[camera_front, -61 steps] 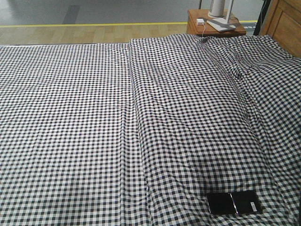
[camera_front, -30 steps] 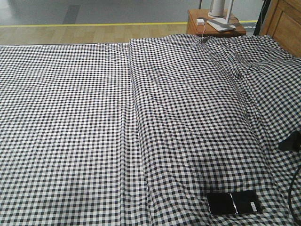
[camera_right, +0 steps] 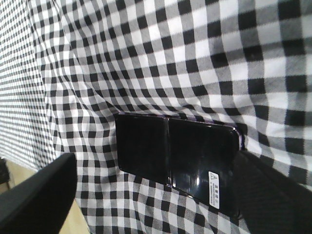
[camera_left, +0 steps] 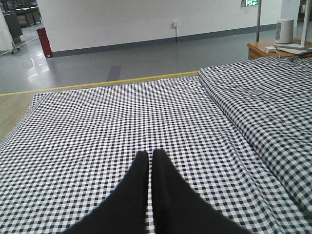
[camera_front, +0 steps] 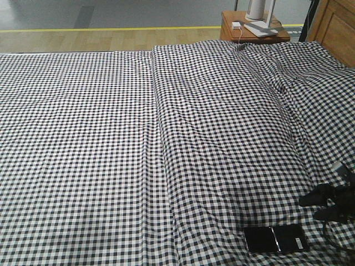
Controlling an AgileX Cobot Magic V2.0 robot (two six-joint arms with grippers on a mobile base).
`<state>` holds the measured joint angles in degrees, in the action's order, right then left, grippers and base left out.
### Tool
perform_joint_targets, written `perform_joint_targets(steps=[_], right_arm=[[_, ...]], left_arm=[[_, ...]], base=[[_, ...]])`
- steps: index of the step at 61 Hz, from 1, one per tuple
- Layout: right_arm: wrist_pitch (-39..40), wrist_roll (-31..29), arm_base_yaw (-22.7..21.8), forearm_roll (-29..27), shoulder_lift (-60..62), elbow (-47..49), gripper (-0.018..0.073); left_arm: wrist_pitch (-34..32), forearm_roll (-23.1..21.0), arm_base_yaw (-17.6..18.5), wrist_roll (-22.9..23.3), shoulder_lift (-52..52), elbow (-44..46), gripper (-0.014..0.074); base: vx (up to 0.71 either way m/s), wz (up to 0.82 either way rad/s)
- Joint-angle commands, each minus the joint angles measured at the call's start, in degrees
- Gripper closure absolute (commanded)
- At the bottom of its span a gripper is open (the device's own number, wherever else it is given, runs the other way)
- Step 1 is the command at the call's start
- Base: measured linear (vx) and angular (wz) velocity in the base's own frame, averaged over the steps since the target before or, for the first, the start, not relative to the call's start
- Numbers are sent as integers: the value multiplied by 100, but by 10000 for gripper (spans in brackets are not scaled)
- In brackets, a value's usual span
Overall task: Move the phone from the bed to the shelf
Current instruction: 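Close the right gripper on the black phone's edge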
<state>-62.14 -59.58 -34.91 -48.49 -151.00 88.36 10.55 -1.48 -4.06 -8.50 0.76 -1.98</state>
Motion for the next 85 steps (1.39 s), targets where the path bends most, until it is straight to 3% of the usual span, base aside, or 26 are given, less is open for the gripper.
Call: perform_joint_targets(steps=[1, 37, 57, 70, 85], right_arm=[[-408, -182, -24, -72, 253, 126, -40], [32, -462, -24, 173, -425, 126, -36], [36, -804, 1, -325, -804, 126, -36], [-413, -1060, 1, -967, -1093, 126, -36], [-805, -1121, 21, -1137, -1330, 126, -36]], left_arm=[[-412, -52, 11, 33, 72, 127, 595], [-412, -52, 11, 33, 72, 127, 595], [-412, -52, 11, 33, 72, 127, 595], [-412, -52, 11, 33, 72, 127, 595], [-412, -52, 11, 33, 72, 127, 595]], base=[[0, 0], [0, 0], [0, 0], [0, 0], [0, 0]])
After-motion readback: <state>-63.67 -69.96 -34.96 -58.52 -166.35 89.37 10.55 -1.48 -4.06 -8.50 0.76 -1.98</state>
